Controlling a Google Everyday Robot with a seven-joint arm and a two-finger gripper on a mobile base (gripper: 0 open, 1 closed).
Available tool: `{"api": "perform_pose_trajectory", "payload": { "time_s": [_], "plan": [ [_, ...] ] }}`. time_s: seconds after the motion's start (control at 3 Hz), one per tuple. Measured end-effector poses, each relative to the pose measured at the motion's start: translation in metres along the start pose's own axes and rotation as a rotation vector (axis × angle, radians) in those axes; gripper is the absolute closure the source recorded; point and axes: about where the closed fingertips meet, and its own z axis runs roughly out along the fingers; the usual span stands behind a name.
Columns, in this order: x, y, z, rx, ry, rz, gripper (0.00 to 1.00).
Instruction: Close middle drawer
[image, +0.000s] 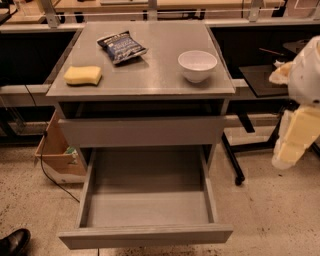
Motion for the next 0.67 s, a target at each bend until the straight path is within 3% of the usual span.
{"api": "perform_pose_trajectory", "payload": {
  "time_s": [0.67],
  "plan": [
    [0.027,0.072,0.111,-0.096,-0.017,-0.016,0.00]
  ]
}}
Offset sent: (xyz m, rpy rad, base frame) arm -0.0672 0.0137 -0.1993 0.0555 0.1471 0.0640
